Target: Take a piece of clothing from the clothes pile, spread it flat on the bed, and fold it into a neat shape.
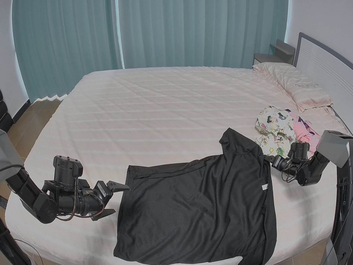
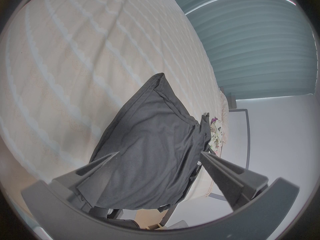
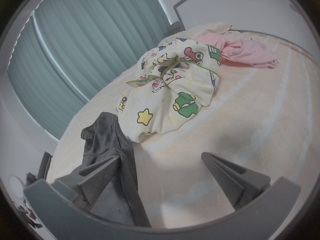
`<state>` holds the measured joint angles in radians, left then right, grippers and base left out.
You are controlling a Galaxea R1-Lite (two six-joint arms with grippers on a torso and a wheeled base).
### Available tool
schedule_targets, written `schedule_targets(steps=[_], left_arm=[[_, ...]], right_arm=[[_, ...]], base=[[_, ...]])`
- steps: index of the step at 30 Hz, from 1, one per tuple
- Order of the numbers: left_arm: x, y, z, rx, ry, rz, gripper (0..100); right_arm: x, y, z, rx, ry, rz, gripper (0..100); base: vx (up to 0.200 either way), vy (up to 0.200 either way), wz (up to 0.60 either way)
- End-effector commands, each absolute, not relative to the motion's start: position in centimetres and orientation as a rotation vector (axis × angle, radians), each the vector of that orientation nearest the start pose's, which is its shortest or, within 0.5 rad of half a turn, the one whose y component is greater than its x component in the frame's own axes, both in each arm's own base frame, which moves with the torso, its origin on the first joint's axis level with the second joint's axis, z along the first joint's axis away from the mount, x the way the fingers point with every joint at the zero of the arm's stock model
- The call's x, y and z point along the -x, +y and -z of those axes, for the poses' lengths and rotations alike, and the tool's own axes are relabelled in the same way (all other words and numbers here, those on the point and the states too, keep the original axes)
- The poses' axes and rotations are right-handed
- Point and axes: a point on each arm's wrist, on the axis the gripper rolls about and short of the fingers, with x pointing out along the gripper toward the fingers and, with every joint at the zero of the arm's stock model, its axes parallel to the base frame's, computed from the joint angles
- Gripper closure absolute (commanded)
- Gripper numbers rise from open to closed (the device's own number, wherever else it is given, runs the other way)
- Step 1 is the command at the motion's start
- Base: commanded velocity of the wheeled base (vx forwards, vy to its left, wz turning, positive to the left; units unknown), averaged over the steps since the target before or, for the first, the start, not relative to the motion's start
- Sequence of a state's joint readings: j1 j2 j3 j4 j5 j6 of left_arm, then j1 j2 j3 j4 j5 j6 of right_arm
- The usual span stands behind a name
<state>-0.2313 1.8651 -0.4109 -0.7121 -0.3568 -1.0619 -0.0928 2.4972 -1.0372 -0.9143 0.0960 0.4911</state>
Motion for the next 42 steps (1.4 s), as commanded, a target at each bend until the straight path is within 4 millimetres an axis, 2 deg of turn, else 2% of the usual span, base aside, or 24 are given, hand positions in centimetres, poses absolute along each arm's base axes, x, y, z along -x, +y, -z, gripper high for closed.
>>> schedule_targets(steps=[1,5,9,13,19,23,30,33,42], left_arm=[[-24.8,-6.5,-5.4,1.032,0.97,0.106,0],[-24.8,-6.5,-5.5,1.032,0.967,0.108,0],[-24.4,-6.5,-5.1,1.031,0.987,0.1,0],[-24.1,-6.5,-4.9,1.03,1.002,0.092,0],[-24.0,-6.6,-4.8,1.022,1.007,0.089,0],[-23.7,-6.5,-4.7,1.016,1.015,0.082,0],[-22.8,-7.9,-4.0,0.971,1.075,0.11,0],[-22.5,-8.5,-3.8,0.954,1.099,0.126,0],[-22.8,-8.7,-3.2,0.941,1.104,0.1,0]], right_arm=[[-41.3,-4.0,1.7,-0.58,0.506,0.119,0],[-40.2,-4.6,0.1,-0.588,0.498,0.124,0],[-36.6,-3.6,-0.2,-0.588,0.574,0.128,0],[-33.3,-2.7,-0.7,-0.582,0.638,0.124,0],[-29.1,-1.0,0.0,-0.514,0.732,0.083,0],[-27.1,-0.2,0.8,-0.471,0.725,0.022,0],[-26.1,0.6,3.0,-0.444,0.774,-0.024,0],[-26.7,0.5,3.4,-0.446,0.744,-0.012,0],[-28.8,0.6,5.0,-0.557,0.672,0.025,0]], base=[[0.0,0.0,0.0],[0.0,0.0,0.0],[0.0,0.0,0.0],[-0.2,0.0,0.0],[-0.2,0.0,0.0],[-0.2,0.0,0.0],[-0.029,0.0,0.0],[0.0,0.0,0.0],[0.0,0.0,0.0]])
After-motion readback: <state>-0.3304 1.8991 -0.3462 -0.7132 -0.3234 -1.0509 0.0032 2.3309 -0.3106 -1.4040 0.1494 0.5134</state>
